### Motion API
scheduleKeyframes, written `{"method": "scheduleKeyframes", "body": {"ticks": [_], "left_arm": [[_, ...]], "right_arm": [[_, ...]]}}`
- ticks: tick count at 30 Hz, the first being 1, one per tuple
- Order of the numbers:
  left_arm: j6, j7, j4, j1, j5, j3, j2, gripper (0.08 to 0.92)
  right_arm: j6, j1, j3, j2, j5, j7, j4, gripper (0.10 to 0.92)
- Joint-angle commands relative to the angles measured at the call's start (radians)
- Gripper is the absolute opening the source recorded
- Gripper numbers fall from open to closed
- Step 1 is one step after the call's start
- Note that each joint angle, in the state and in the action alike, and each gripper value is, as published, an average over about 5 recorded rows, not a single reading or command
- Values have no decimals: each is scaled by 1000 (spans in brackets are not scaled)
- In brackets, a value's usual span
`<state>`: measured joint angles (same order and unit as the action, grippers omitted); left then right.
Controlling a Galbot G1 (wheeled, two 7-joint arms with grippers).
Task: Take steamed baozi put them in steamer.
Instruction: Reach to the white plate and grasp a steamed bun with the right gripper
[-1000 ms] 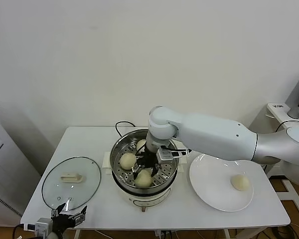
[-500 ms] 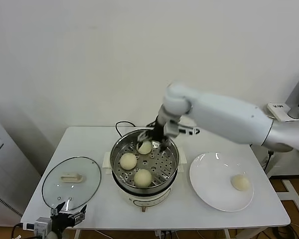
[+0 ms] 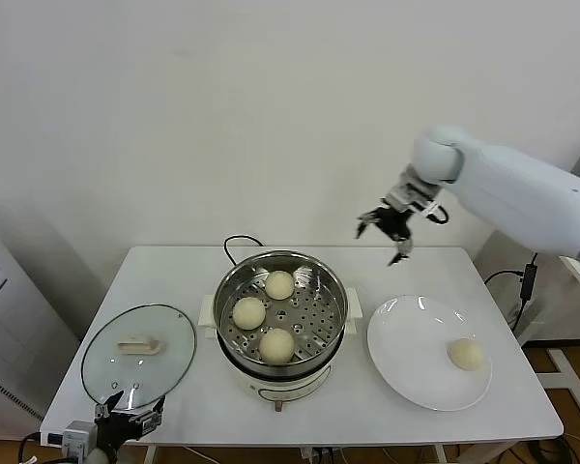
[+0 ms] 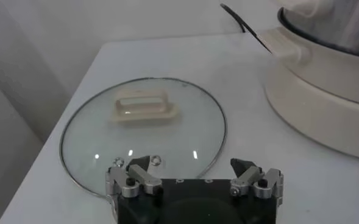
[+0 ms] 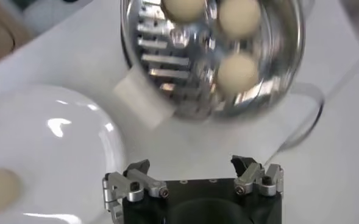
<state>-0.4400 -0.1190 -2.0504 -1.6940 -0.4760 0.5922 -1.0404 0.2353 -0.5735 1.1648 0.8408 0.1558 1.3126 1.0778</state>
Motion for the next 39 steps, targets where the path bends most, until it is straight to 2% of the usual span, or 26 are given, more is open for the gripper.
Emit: {"method": "scheduleKeyframes", "body": {"ticks": [1, 17, 39], "left_arm": [[-2, -1, -1, 0, -2, 1, 0, 823], [-12, -2, -6, 2, -1, -2, -3, 823], [-11, -2, -7, -1, -1, -4, 0, 823]], "right_arm": [[-156, 20, 75, -151, 75, 40, -107, 823], [-133, 377, -189, -277, -41, 2, -85, 823], [-83, 631, -431, -255, -218, -53, -91, 823]]}}
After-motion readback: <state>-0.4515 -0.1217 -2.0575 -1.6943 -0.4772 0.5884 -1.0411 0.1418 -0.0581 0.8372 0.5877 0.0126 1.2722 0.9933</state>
